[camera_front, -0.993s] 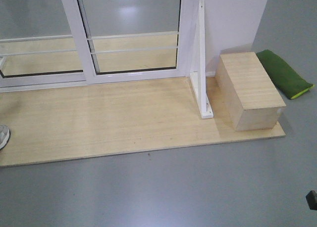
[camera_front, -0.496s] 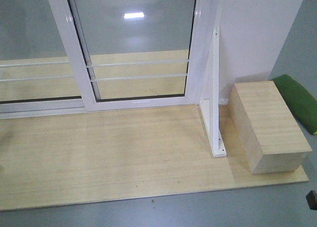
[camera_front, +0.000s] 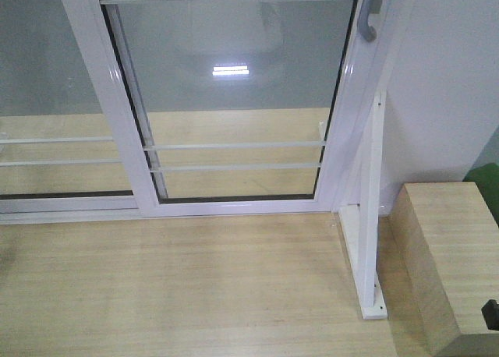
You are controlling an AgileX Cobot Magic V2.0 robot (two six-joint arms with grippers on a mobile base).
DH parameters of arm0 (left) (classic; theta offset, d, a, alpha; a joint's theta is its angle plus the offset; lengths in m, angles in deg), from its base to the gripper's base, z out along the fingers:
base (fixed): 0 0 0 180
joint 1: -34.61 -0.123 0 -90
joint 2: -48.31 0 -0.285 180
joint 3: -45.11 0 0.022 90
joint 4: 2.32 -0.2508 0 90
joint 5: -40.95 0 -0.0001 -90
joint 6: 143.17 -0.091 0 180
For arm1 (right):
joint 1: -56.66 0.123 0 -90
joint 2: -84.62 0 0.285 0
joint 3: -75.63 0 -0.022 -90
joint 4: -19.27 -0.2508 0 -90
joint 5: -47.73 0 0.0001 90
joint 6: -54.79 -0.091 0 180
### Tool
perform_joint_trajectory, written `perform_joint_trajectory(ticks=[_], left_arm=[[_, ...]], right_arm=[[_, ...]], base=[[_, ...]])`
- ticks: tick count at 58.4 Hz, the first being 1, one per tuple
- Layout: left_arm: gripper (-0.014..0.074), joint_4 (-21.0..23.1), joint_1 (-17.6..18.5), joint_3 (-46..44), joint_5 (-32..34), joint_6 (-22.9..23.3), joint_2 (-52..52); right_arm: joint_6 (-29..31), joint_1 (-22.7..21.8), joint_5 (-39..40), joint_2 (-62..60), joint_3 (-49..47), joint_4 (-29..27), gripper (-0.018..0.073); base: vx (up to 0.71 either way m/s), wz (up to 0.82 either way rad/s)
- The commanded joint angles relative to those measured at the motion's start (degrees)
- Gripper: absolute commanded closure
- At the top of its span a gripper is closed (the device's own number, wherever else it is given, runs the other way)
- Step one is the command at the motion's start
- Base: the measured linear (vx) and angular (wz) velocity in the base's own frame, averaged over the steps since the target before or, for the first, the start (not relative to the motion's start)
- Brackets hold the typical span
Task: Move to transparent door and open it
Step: 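Drive up close to the door and align with the grey handle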
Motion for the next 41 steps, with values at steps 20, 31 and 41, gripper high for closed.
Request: perform_joint_trajectory(ticks=[20, 31, 41], left_arm=[[0.0602, 0.30, 0.32, 1.41, 4.58, 0.07, -0.90], [0.0602, 0.30, 0.32, 1.41, 4.58, 0.07, -0.90], [0.0602, 0.30, 0.32, 1.41, 4.58, 0.07, -0.90]], right_arm=[[0.37, -0.29, 4.87, -0.60, 0.77, 0.26, 0.0567], [0.37, -0.29, 4.87, -0.60, 0.77, 0.26, 0.0567], [0.37, -0.29, 4.87, -0.60, 0.77, 0.26, 0.0567]], base=[[0.30, 0.05], [0.17, 0.04], [0.13, 0.06]])
